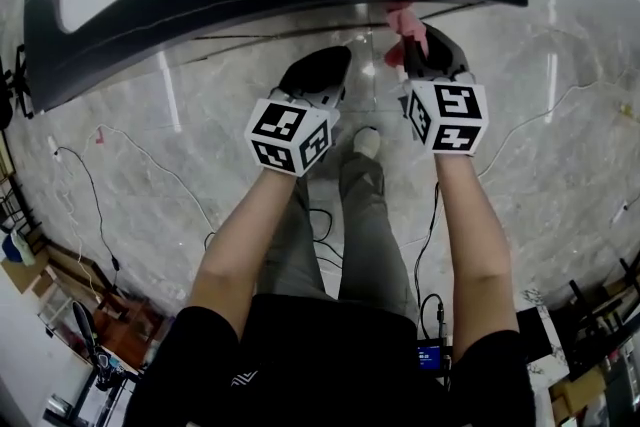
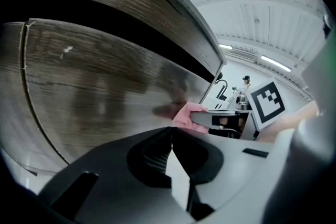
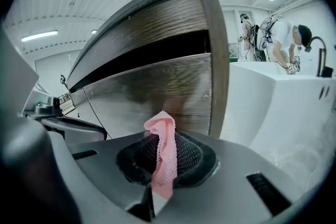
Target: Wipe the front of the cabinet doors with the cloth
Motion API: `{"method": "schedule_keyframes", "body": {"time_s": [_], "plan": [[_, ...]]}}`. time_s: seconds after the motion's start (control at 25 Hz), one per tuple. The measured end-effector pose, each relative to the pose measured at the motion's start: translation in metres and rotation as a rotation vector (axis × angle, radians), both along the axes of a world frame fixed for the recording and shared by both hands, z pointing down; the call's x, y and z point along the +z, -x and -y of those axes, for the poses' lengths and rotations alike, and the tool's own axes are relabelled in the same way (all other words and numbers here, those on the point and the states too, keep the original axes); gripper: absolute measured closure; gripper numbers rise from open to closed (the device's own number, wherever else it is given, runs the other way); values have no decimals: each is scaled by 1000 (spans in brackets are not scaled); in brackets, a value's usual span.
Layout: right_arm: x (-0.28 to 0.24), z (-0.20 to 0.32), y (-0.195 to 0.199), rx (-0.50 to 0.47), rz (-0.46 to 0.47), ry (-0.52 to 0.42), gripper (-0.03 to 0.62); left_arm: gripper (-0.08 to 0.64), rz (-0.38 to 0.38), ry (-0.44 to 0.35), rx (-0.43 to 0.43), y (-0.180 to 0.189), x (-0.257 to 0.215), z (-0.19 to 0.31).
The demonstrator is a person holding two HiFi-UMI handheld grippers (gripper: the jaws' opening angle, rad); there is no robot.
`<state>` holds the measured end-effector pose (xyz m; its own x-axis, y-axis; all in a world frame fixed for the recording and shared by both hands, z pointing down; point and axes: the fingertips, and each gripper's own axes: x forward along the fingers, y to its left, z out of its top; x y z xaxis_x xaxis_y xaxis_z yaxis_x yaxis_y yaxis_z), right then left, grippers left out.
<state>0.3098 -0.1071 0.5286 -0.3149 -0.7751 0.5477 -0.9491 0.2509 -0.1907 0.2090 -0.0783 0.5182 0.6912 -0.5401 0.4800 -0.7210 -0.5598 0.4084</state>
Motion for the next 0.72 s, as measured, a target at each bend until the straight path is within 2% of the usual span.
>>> {"method": "schedule_keyframes", "body": {"time_s": [0.32,0.52,0.72], "plan": [[12,-11,-41,60,13,29,545,551,-6,8,19,-29,6,-2],[17,-25,-29,37,24,46,545,551,-1,16,13,-25,10,-6],[22,-28,-2,3,34,57,545,551,2,20,-4,-9,13,-5]]}}
